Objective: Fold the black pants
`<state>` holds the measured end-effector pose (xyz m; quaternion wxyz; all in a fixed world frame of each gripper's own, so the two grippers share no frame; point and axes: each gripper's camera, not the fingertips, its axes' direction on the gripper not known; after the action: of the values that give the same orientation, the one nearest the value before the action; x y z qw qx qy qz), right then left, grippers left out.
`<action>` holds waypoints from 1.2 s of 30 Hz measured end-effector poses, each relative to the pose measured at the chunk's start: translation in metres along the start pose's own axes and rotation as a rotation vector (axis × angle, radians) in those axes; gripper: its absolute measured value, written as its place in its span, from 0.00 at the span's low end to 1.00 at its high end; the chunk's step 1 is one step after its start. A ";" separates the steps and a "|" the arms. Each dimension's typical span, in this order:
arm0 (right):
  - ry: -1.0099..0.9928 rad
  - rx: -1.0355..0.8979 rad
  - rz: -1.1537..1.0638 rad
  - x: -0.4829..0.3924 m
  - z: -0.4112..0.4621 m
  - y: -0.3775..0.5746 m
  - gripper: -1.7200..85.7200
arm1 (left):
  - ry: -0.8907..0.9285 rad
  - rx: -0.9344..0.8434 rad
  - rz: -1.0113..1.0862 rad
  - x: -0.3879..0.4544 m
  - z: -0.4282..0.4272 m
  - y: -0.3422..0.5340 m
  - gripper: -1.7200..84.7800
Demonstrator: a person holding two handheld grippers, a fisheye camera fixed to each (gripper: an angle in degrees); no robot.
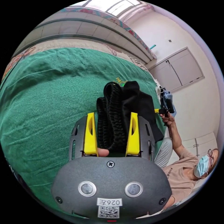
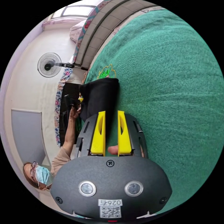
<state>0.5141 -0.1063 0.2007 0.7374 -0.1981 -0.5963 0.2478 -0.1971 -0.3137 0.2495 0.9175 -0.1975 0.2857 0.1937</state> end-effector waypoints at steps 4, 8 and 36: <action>-0.068 -0.013 -0.001 0.021 0.015 -0.003 0.06 | 0.024 -0.145 0.017 -0.009 0.019 -0.025 0.22; -0.104 -0.010 -0.031 0.023 0.026 -0.006 0.08 | -0.046 -0.171 0.061 -0.007 0.027 -0.038 0.20; -0.012 0.060 0.020 -0.011 -0.003 0.043 0.12 | 0.109 -0.135 0.059 -0.055 -0.040 -0.100 0.18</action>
<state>0.5096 -0.0785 0.1661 0.7368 -0.1803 -0.5912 0.2739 -0.2098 -0.4303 0.2776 0.8791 -0.2608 0.3273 0.2282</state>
